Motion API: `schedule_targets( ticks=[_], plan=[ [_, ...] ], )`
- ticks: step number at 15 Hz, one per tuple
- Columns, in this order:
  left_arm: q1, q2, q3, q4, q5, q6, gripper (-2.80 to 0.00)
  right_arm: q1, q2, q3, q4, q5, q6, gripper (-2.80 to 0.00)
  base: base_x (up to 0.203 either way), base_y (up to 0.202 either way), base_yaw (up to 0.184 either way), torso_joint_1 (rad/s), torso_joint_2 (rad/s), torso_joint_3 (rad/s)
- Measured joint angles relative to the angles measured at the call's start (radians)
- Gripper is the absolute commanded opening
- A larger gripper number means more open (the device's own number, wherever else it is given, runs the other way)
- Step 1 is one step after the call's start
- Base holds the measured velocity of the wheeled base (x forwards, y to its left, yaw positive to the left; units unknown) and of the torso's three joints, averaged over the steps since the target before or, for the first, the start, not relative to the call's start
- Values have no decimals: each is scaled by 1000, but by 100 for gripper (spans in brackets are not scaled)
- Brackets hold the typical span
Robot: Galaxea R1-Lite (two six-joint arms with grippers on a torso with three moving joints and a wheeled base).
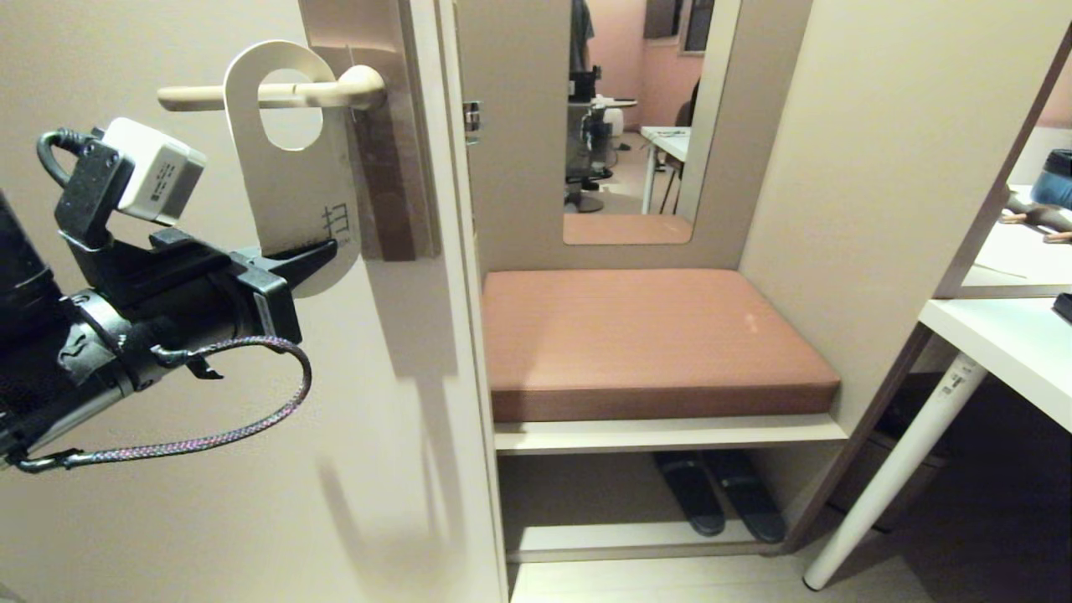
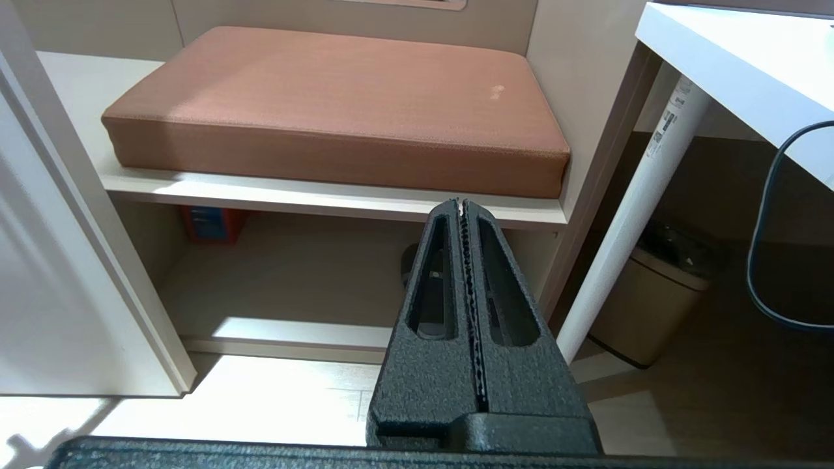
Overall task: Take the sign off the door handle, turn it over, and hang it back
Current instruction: Hang the sign back with the other side facing out
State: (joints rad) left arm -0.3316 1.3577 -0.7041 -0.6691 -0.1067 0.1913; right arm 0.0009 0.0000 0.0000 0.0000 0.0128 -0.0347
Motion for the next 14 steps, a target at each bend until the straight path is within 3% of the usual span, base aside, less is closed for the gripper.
schedule_targets(
  ticks=[4, 11, 14],
  plan=[
    [-36, -1, -1, -3, 84, 2, -280, 0, 0, 0, 0, -1, 0, -280, 0, 0, 0, 0, 0, 0],
    [-129, -1, -2, -4, 296, 1, -280, 0, 0, 0, 0, 0, 0, -280, 0, 0, 0, 0, 0, 0],
    [-167, -1, -1, -4, 336, 0, -280, 0, 0, 0, 0, 0, 0, -280, 0, 0, 0, 0, 0, 0]
  ],
)
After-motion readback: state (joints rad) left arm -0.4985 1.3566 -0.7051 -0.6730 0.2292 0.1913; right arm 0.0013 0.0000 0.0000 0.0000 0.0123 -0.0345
